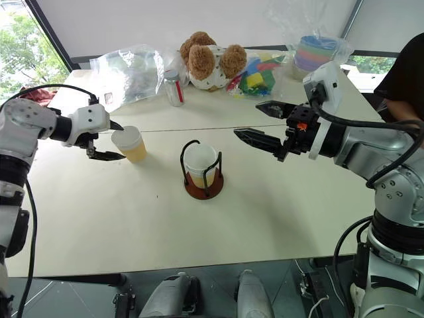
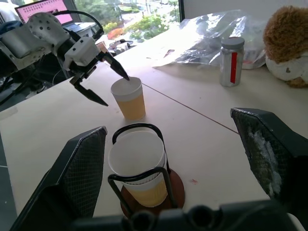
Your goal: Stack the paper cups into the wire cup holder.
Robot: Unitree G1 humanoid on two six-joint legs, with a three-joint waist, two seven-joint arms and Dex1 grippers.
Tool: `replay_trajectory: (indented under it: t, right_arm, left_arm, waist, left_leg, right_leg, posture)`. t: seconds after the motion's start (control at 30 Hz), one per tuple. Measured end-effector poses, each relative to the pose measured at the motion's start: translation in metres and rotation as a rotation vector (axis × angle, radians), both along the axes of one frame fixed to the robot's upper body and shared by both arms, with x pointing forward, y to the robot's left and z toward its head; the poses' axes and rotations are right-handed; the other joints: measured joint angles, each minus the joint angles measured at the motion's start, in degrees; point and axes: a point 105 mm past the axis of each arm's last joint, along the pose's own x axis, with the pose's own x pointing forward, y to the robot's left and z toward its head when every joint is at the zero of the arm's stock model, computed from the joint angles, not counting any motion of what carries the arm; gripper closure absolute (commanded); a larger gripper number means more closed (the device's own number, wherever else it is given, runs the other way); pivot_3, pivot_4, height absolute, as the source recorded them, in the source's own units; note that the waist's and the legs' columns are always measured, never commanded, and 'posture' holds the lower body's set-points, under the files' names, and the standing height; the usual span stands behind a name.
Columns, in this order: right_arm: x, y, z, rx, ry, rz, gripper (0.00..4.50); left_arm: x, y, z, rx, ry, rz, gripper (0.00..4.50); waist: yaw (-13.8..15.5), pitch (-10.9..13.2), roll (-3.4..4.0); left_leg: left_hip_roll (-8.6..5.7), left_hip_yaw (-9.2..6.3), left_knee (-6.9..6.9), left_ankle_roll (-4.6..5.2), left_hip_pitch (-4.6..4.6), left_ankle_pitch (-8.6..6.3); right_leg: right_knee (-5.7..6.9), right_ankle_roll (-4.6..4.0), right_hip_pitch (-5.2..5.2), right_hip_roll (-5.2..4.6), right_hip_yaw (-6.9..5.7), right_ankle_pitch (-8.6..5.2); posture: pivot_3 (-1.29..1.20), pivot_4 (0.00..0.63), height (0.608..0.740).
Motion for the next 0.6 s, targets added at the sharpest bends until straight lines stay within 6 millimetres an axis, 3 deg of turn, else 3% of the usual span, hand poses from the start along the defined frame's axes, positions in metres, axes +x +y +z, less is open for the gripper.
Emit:
replay_trajectory:
  t: [0.17,0.2,0.47,0.53,0.6]
  right_arm:
    - [0.001,-0.001,0.001,0.007,-0.006,-0.017,0.00]
    - [0.002,-0.001,0.001,0.010,-0.004,-0.019,0.00]
    - [0.000,-0.011,-0.007,-0.019,0.033,-0.048,0.00]
    - [-0.003,-0.018,-0.012,-0.042,0.060,-0.054,0.00]
    - [-0.009,-0.027,-0.019,-0.082,0.097,-0.059,0.00]
  left_arm:
    - [0.007,-0.004,-0.011,0.064,0.018,-0.027,4.10]
    - [0.007,-0.004,-0.012,0.071,0.016,-0.031,4.47]
    - [0.014,-0.012,0.001,0.085,0.001,-0.052,4.47]
    - [0.015,-0.020,0.013,0.076,-0.005,-0.080,4.47]
    - [0.015,-0.044,0.042,0.008,-0.018,-0.161,4.47]
  waist:
    - [-0.02,0.01,-0.03]
    - [-0.06,0.01,-0.03]
    - [0.06,0.03,-0.11]
    - [0.23,0.07,-0.18]
    - [0.90,0.10,-0.23]
  left_leg:
    - [0.00,0.00,0.01,0.01,-0.01,-0.01]
    - [0.00,0.00,0.00,0.02,-0.01,-0.01]
    - [0.00,-0.01,0.01,0.03,-0.02,-0.01]
    - [0.00,-0.06,0.02,0.03,-0.07,-0.01]
    - [0.00,-0.07,0.10,0.05,-0.16,-0.03]
  right_leg:
    - [0.00,0.00,0.00,0.00,0.00,0.00]
    - [0.00,0.00,0.00,0.00,0.00,0.00]
    - [-0.01,0.00,0.00,0.00,-0.01,0.00]
    - [-0.02,0.01,0.00,0.00,-0.04,0.00]
    - [-0.05,0.01,-0.01,0.01,-0.06,0.00]
  posture:
    - [0.00,0.150,0.740]
    - [0.00,0.150,0.740]
    - [0.00,0.150,0.740]
    - [0.00,0.150,0.740]
    - [0.00,0.150,0.740]
